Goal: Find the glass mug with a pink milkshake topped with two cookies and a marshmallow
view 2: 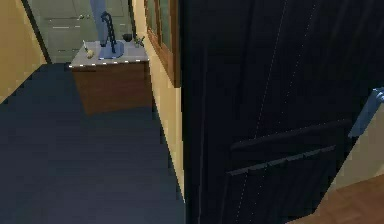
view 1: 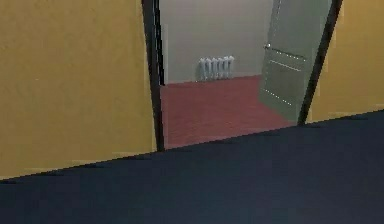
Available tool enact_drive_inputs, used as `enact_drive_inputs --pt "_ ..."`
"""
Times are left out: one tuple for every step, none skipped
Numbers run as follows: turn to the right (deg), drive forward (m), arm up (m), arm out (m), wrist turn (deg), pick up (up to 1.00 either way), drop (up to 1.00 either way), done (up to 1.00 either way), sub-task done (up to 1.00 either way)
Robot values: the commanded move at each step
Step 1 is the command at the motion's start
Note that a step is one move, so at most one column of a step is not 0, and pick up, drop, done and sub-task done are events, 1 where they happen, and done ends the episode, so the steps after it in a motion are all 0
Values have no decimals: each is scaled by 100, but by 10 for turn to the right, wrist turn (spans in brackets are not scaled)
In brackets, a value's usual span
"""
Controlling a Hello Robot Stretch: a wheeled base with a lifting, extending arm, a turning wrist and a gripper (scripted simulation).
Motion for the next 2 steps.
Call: enact_drive_inputs --pt "120 0 0 0 0 0 0 0 0" --pt "0 100 0 0 0 0 0 0 0"
